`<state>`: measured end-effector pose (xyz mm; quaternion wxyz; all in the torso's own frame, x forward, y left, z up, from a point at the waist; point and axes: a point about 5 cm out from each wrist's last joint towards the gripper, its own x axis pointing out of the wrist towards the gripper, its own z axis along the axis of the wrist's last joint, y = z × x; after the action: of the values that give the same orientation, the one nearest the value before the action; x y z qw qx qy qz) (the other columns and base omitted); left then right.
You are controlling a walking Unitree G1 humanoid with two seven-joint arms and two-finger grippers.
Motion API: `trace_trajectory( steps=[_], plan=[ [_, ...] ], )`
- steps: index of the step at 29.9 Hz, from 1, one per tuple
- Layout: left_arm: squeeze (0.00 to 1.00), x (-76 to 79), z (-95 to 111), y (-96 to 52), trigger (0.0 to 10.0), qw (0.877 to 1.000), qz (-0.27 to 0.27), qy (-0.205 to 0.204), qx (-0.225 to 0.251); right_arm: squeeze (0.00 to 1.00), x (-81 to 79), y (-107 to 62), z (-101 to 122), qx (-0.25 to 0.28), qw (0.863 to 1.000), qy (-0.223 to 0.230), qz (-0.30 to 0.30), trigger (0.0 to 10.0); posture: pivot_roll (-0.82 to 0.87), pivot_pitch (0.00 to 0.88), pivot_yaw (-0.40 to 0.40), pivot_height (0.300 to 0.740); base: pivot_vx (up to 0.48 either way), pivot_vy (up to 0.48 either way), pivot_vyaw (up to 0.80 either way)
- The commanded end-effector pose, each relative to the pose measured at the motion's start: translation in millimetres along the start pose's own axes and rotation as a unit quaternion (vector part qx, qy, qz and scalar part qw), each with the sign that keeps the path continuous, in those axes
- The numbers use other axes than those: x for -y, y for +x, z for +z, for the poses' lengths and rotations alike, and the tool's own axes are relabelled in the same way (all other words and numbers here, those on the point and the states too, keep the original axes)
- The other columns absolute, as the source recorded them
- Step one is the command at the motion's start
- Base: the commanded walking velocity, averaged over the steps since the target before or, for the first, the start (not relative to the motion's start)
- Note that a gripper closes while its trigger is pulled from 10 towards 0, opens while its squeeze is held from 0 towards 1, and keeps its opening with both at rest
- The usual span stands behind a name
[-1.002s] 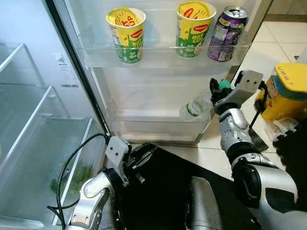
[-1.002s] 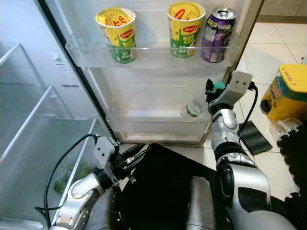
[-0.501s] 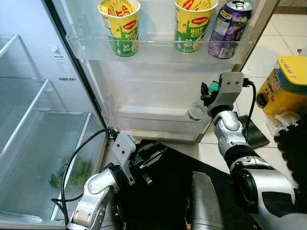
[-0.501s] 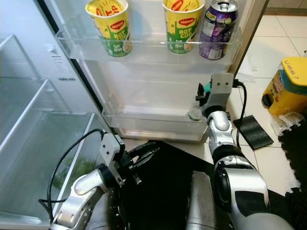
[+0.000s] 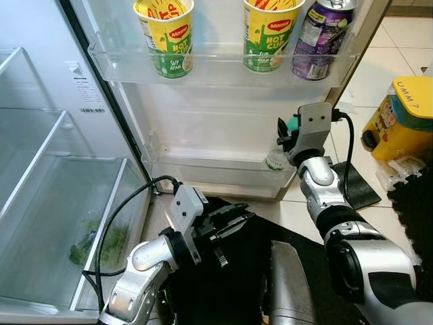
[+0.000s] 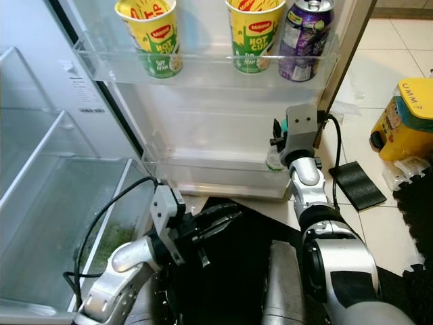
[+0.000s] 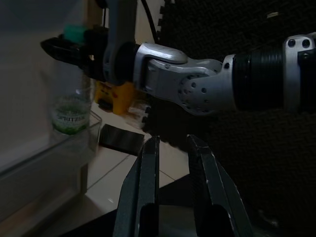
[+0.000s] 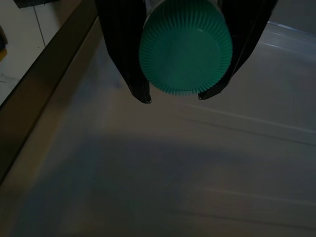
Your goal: Restocking fridge
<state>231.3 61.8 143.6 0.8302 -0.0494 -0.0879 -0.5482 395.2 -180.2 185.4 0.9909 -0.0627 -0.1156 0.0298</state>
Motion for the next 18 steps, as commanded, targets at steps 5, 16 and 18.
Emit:
trace_trajectory(
  steps=[5, 16, 18],
  plan=[
    [0.00, 5.3, -1.7, -2.5, 10.0, 1.000, -0.012, -0.007, -0.012, 0.00, -4.6, -0.9, -1.6, 0.002, 0.999, 0.029, 0.013, 10.0, 0.06, 0.301, 0.045, 0.471, 0.000, 0.000, 0.00],
    [0.00, 5.6, -0.5, -1.5, 10.0, 1.000, -0.016, -0.009, -0.011, 0.49, 0.4, 0.2, -1.1, -0.003, 0.998, 0.063, 0.006, 10.0, 0.06, 0.296, 0.043, 0.471, 0.000, 0.000, 0.00],
    [0.00, 5.5, -0.5, -1.4, 10.0, 1.000, -0.016, -0.009, -0.011, 0.23, 0.6, 0.4, -0.8, -0.004, 0.998, 0.061, 0.009, 10.0, 0.06, 0.296, 0.043, 0.471, 0.000, 0.000, 0.00]
  ],
)
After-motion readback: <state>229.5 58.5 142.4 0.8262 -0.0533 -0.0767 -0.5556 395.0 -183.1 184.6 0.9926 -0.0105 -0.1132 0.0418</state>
